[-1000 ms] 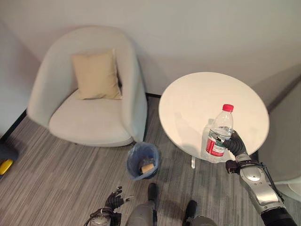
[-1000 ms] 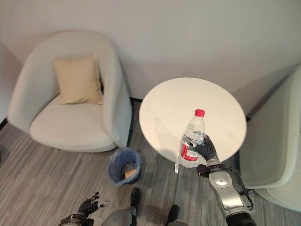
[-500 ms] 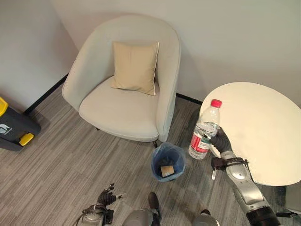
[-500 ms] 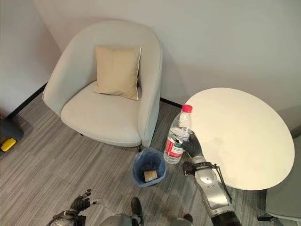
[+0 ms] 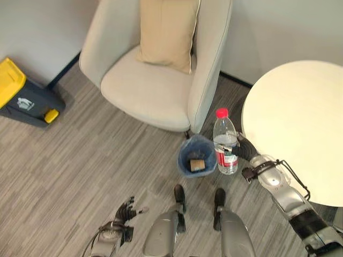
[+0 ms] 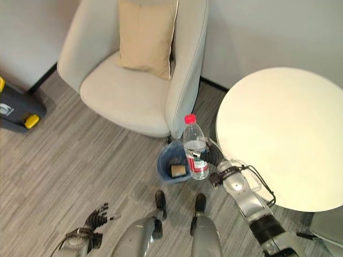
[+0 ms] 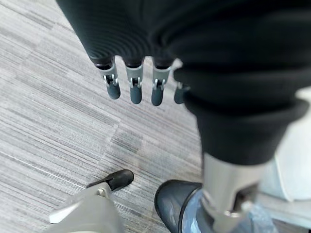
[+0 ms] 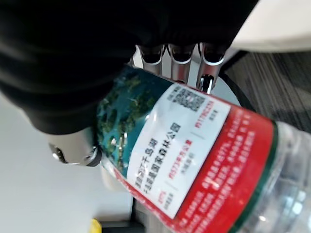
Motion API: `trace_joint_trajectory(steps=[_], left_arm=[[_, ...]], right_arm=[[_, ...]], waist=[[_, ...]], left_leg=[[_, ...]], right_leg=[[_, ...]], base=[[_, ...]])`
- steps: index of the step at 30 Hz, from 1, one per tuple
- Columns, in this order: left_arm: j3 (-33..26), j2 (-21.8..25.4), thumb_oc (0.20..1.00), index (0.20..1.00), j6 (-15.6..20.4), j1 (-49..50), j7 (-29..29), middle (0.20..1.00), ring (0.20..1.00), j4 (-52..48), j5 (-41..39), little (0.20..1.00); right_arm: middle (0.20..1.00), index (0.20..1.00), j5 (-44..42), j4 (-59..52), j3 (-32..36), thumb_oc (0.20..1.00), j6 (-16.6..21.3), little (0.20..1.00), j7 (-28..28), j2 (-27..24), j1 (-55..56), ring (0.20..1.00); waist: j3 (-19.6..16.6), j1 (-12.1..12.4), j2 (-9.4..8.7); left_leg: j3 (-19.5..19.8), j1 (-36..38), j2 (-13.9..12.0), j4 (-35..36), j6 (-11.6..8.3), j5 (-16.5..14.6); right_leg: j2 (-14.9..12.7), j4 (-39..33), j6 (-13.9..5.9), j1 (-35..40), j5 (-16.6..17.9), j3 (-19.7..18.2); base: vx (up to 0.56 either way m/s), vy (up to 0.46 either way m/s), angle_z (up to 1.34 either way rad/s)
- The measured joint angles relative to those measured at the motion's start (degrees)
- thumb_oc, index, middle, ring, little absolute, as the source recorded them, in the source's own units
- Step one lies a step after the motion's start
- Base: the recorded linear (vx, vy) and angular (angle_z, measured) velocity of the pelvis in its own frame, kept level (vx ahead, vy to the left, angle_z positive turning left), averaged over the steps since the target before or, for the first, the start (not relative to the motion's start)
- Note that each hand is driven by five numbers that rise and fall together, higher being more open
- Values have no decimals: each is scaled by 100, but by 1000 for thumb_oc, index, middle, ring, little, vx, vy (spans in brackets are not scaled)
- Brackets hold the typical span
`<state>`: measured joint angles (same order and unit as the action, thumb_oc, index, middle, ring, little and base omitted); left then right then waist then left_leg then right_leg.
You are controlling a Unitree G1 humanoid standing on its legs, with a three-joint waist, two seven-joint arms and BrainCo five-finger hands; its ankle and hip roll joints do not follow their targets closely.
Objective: Gather garbage on tea table into small bin, then transfer packed bag to large trash can.
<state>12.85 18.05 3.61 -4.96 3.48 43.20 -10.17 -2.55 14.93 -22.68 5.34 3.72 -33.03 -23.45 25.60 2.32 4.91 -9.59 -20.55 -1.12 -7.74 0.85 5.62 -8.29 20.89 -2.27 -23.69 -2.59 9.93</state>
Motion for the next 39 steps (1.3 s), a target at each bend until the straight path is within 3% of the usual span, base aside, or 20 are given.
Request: trace_joint_trajectory(steps=[2, 7, 12, 17, 22, 23, 24, 26, 27, 28, 29, 30, 32, 33, 36, 39], left_arm=[[99, 56, 1000, 1000, 115, -604, 147, 1000, 1000, -78, -127, 1000], [164, 159, 1000, 1000, 160, -939, 403, 1000, 1000, -150, -474, 1000], [284, 372, 1000, 1000, 205, -1081, 616, 1000, 1000, -257, -692, 1000], [353, 536, 1000, 1000, 315, -1507, 725, 1000, 1000, -483, -802, 1000], [555, 542, 1000, 1000, 331, -1546, 742, 1000, 1000, -513, -900, 1000], [558, 543, 1000, 1000, 325, -1547, 751, 1000, 1000, -538, -899, 1000], [590, 545, 1000, 1000, 334, -1552, 775, 1000, 1000, -720, -900, 1000], [737, 529, 1000, 1000, 337, -1602, 778, 1000, 1000, -803, -901, 1000], [725, 473, 1000, 1000, 320, -1593, 778, 1000, 1000, -801, -901, 1000], [716, 439, 1000, 1000, 332, -1504, 779, 1000, 1000, -799, -900, 1000], [717, 423, 1000, 1000, 331, -1318, 778, 1000, 1000, -701, -900, 1000], [715, 422, 1000, 1000, 339, -1263, 777, 1000, 1000, -691, -895, 1000], [674, 434, 1000, 1000, 326, -1166, 768, 1000, 1000, -586, -886, 1000], [676, 437, 1000, 1000, 325, -1123, 767, 1000, 1000, -590, -885, 1000], [733, 496, 1000, 1000, 331, -1067, 764, 1000, 1000, -583, -878, 1000], [735, 526, 1000, 1000, 344, -1079, 770, 1000, 1000, -474, -871, 1000]], right_arm=[[200, 200, 302, 278, -342, 200, -45, 200, 215, -9, -867, 200], [200, 200, 826, 824, -499, 200, -106, 200, 863, 31, -1787, 200], [200, 200, 1001, 1224, -556, 200, -204, 200, 1392, -11, -2530, 200], [200, 200, 955, 2464, -558, 200, -321, 200, 1774, -75, -3944, 200], [200, 200, 792, 3063, -688, 200, -348, 200, 1852, -19, -4146, 200], [357, 357, 745, 3087, -716, 357, -372, 357, 1869, -14, -4143, 357], [1000, 1000, 627, 3339, -835, 1000, -430, 1000, 1884, 34, -4272, 1000], [1000, 1000, 589, 3511, -1057, 1000, -464, 1000, 1884, 34, -4377, 1000], [1000, 1000, 605, 3048, -1044, 1000, -459, 1000, 1873, -21, -4030, 1000], [1000, 1000, 803, 2537, -1142, 1000, -446, 1000, 1854, -66, -3514, 1000], [1000, 1000, 1010, 2264, -1371, 1000, -442, 1000, 1808, -104, -3074, 1000], [1000, 1000, 1297, 1931, -1507, 1000, -421, 1000, 1718, -420, -2736, 1000], [1000, 1000, 1943, 1792, -1878, 1000, -422, 1000, 1538, -974, -2356, 1000], [1000, 1000, 2187, 1902, -2039, 1000, -416, 1000, 1485, -1024, -2396, 1000], [1000, 1000, 2800, 2820, -2804, 1000, -441, 1000, 1295, -644, -2781, 1000], [1000, 1000, 3102, 3474, -2940, 1000, -465, 1000, 1183, 6, -2914, 1000]], waist=[[518, 103, -95], [787, 256, -106], [783, 296, -112], [782, 431, -107], [774, 582, -106], [773, 585, -105], [758, 596, -97], [751, 598, -97], [749, 590, -102], [487, 560, -175], [-96, 494, -240], [-317, 395, -337], [-387, 206, -423], [-387, 190, -423], [-388, 243, -423], [-381, 346, -411]], left_leg=[[226, -783, 15, -613, -24, -74], [447, -2171, 39, -1576, -34, -214], [637, -3292, 130, -2414, -65, -371], [783, -4728, 243, -3230, -24, -459], [776, -4923, 288, -3165, -25, -459], [770, -4942, 317, -3097, -24, -458], [765, -4929, 386, -3101, -20, -456], [742, -4856, 433, -3079, 16, -434], [753, -4655, 434, -3043, 33, -429], [750, -4412, 433, -2826, 40, -424], [766, -4509, 429, -2791, 62, -394], [772, -4494, 422, -2771, 73, -408], [878, -4374, 399, -2765, 16, -453], [876, -4364, 380, -2769, 29, -470], [878, -4388, 332, -2775, 44, -479], [879, -4662, 334, -2832, 16, -457]], right_leg=[[-132, 749, 180, -762, -297, 100], [-336, 1772, 362, -2024, -535, 214], [-583, 2706, 566, -3032, -870, 311], [-908, 3713, 704, -4390, -1206, 389], [-926, 3733, 708, -4615, -1208, 348], [-934, 3691, 708, -4640, -1208, 333], [-962, 3676, 701, -4640, -1211, 271], [-1003, 3679, 731, -4584, -1189, 235], [-999, 3615, 704, -4343, -1208, 261], [-962, 3405, 660, -4113, -1205, 277], [-927, 3318, 497, -4169, -1138, 293], [-912, 3277, 472, -4144, -1151, 307], [-864, 3178, 457, -3932, -1157, 411], [-846, 3175, 473, -3924, -1161, 409], [-804, 3183, 473, -3958, -1221, 411], [-825, 3302, 494, -4255, -1224, 405]], base=[[-142, -51, 52], [-93, -5, 33], [-52, -22, 26], [-3, -8, 34], [12, 6, 11], [7, 27, 4], [-3, 30, 6], [-7, -14, 6], [-4, -40, 2], [-19, -74, -1], [-28, -75, -7], [-29, -82, -1], [-10, -70, -2], [1, -60, -6], [1, -23, -4], [5, -6, 4]])
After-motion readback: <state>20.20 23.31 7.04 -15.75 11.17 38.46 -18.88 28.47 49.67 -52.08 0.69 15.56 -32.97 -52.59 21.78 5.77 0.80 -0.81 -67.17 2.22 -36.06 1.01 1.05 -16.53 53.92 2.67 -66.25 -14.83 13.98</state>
